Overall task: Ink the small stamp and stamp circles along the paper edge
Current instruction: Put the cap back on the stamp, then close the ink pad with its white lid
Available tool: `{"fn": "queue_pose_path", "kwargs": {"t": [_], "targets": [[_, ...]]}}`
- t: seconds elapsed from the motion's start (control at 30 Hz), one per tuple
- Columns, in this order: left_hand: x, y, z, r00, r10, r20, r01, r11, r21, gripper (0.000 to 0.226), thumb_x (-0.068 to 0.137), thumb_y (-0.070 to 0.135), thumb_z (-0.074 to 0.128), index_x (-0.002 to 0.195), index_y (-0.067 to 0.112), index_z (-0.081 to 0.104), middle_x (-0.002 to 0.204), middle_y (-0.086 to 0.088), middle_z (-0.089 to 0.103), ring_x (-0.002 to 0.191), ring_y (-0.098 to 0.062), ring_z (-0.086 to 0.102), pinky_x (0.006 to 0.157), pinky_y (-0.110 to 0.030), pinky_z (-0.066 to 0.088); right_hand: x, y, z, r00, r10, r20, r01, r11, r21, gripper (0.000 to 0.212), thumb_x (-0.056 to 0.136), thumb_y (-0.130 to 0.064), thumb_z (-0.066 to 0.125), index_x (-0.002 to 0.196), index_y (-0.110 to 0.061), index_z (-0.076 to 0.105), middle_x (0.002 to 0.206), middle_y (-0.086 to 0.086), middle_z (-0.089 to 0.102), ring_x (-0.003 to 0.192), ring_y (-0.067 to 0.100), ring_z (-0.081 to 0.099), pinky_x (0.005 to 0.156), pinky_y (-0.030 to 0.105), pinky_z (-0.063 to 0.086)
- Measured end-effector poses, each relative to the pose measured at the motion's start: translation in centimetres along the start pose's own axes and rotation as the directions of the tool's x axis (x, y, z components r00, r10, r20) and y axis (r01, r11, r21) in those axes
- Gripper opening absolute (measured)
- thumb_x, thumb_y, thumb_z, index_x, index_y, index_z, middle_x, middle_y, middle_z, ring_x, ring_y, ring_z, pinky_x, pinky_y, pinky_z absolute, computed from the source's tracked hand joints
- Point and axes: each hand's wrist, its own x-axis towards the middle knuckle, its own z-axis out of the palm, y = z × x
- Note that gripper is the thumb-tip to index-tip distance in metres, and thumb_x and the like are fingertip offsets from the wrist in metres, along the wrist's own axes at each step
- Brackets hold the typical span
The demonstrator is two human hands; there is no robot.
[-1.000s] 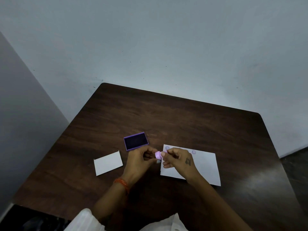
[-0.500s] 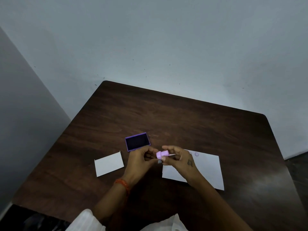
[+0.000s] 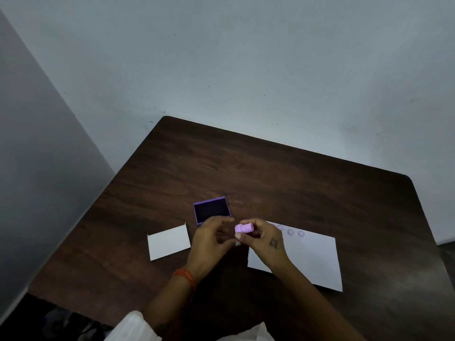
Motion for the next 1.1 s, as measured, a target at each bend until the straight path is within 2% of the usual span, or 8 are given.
{"fn": "queue_pose_path", "kwargs": {"t": [0.1, 0.2, 0.47, 0.6, 0.67, 0.8, 0.9, 1.1], "targets": [[-0.3, -0.7, -0.7, 0.999, -0.046, -0.029, 0.048, 0.997, 0.062, 0.054, 0.070, 0.015, 0.079, 0.118, 0.027, 0.056, 0.115, 0.009, 0.055, 0.096, -0.004, 0.059, 0.074, -0.010, 0.047, 0.8, 0.3, 0.7, 0.995, -0.095, 0.004, 0.095, 0.989, -0.110, 0.013, 0.077, -0.013, 0.069, 0.089, -0.012, 0.066, 0.082, 0.004, 0.067, 0.074, 0.010, 0.059, 0.070, 0.022, 0.047], [-0.7, -1.3, -1.2, 0.996, -0.073, -0.050, 0.077, 0.994, 0.076, 0.053, 0.071, 0.017, 0.079, 0.117, 0.028, 0.056, 0.117, 0.005, 0.058, 0.096, -0.005, 0.059, 0.076, -0.012, 0.049, 1.7, 0.6, 1.7, 0.996, -0.079, -0.042, 0.068, 0.973, -0.222, 0.015, 0.084, -0.023, 0.057, 0.080, -0.011, 0.066, 0.079, 0.008, 0.066, 0.071, 0.013, 0.057, 0.070, 0.024, 0.040], [-1.4, -2.3, -2.0, 0.990, -0.110, -0.083, 0.116, 0.990, 0.082, 0.052, 0.071, 0.020, 0.078, 0.118, 0.029, 0.056, 0.116, 0.003, 0.061, 0.095, -0.005, 0.060, 0.077, -0.014, 0.050, 2.4, 1.4, 2.5, 1.000, -0.007, 0.013, 0.012, 0.906, -0.422, 0.032, 0.081, -0.019, 0.067, 0.110, -0.008, 0.062, 0.117, 0.011, 0.064, 0.106, 0.022, 0.058, 0.089, 0.023, 0.040], [-1.7, -2.5, -2.9, 0.985, -0.093, -0.148, 0.103, 0.993, 0.060, 0.049, 0.071, 0.020, 0.079, 0.115, 0.030, 0.058, 0.115, 0.006, 0.060, 0.093, -0.003, 0.060, 0.075, -0.014, 0.051, 1.7, 0.0, 2.3, 0.993, -0.092, -0.075, 0.054, 0.914, -0.401, 0.042, 0.080, -0.026, 0.068, 0.119, -0.013, 0.057, 0.127, 0.010, 0.058, 0.112, 0.022, 0.056, 0.093, 0.031, 0.046], [-2.1, -2.6, -3.6, 0.970, -0.072, -0.230, 0.085, 0.995, 0.046, 0.045, 0.072, 0.021, 0.077, 0.113, 0.028, 0.060, 0.116, 0.008, 0.059, 0.095, -0.003, 0.059, 0.078, -0.018, 0.053, 1.3, -1.2, 2.8, 0.977, -0.172, -0.127, 0.117, 0.928, -0.353, 0.045, 0.080, -0.027, 0.069, 0.121, -0.018, 0.055, 0.125, 0.007, 0.057, 0.103, 0.018, 0.059, 0.087, 0.026, 0.050], [-2.8, -3.1, -5.6, 0.909, -0.067, -0.411, 0.114, 0.989, 0.092, 0.037, 0.080, 0.016, 0.070, 0.115, 0.023, 0.059, 0.123, 0.004, 0.058, 0.108, -0.008, 0.054, 0.088, -0.018, 0.045, 0.6, -3.3, 5.2, 0.968, -0.242, -0.064, 0.218, 0.941, -0.257, 0.041, 0.079, -0.025, 0.069, 0.118, -0.021, 0.057, 0.123, 0.004, 0.058, 0.099, 0.016, 0.061, 0.087, 0.034, 0.054], [-3.3, -3.4, -7.0, 0.853, -0.143, -0.503, 0.239, 0.962, 0.133, 0.038, 0.084, 0.014, 0.064, 0.120, 0.020, 0.057, 0.133, -0.003, 0.053, 0.124, -0.019, 0.047, 0.103, -0.034, 0.041, 0.5, -3.9, 7.5, 0.975, -0.221, 0.003, 0.215, 0.944, -0.252, 0.041, 0.079, -0.025, 0.069, 0.117, -0.020, 0.057, 0.121, 0.003, 0.059, 0.099, 0.013, 0.061, 0.088, 0.031, 0.052], [-4.1, -4.4, -8.2, 0.782, -0.388, -0.488, 0.485, 0.871, 0.084, 0.057, 0.087, 0.018, 0.061, 0.137, 0.009, 0.038, 0.145, -0.016, 0.039, 0.134, -0.033, 0.034, 0.109, -0.043, 0.032, 0.7, -3.7, 11.4, 0.988, -0.097, 0.120, 0.129, 0.944, -0.304, 0.038, 0.081, -0.026, 0.067, 0.116, -0.019, 0.056, 0.119, 0.004, 0.059, 0.103, 0.014, 0.058, 0.082, 0.023, 0.044]]}}
